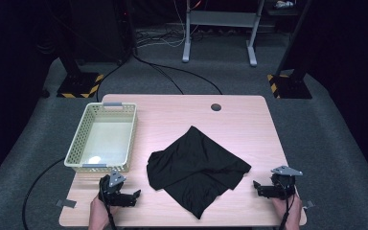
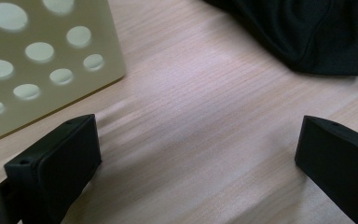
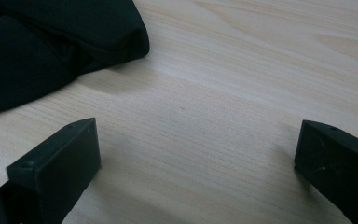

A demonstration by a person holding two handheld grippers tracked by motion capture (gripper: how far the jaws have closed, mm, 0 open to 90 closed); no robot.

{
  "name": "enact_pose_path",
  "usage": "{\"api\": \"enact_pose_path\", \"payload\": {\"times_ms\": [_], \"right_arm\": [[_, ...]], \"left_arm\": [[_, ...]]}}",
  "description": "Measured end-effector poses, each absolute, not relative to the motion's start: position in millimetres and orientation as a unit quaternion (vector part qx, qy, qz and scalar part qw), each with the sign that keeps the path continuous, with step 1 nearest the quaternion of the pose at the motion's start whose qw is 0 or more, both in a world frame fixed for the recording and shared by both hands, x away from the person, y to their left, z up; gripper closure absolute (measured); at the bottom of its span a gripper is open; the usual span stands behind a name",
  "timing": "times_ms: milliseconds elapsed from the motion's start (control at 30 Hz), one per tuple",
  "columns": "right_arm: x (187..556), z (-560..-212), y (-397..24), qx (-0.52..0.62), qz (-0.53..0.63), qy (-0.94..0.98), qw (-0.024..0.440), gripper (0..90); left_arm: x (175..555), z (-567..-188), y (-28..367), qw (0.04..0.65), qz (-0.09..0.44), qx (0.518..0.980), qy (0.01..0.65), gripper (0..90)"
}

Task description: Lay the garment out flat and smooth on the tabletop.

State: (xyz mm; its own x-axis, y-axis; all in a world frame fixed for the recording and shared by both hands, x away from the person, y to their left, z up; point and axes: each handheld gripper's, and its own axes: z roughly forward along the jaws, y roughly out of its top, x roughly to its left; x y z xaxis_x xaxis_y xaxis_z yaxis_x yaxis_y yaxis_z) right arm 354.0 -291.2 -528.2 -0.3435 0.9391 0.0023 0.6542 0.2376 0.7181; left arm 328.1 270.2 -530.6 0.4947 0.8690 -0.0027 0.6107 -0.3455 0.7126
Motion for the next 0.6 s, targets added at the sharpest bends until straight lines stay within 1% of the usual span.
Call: {"api": "enact_pose_path", "payload": {"times_ms": [200, 300, 400, 500, 600], "right_arm": [[353.6, -527.7, -290.7, 0.528, 0.318, 0.754, 0.228, 0.0], [356.0, -526.8, -291.6, 0.532, 0.315, 0.754, 0.221, 0.0], [355.2, -525.3, -288.6, 0.534, 0.318, 0.754, 0.213, 0.0], [353.4, -518.7, -277.5, 0.528, 0.328, 0.755, 0.208, 0.0], [352.4, -506.2, -257.2, 0.503, 0.342, 0.768, 0.2, 0.0]], "left_arm": [[326.9, -529.2, 268.6, 0.33, 0.201, 0.8, 0.459, 0.0], [323.9, -525.6, 263.2, 0.351, 0.188, 0.795, 0.458, 0.0], [322.0, -521.0, 252.6, 0.361, 0.189, 0.797, 0.447, 0.0], [323.6, -518.1, 240.3, 0.373, 0.188, 0.798, 0.434, 0.0], [326.0, -517.9, 230.1, 0.382, 0.174, 0.801, 0.427, 0.0]]}}
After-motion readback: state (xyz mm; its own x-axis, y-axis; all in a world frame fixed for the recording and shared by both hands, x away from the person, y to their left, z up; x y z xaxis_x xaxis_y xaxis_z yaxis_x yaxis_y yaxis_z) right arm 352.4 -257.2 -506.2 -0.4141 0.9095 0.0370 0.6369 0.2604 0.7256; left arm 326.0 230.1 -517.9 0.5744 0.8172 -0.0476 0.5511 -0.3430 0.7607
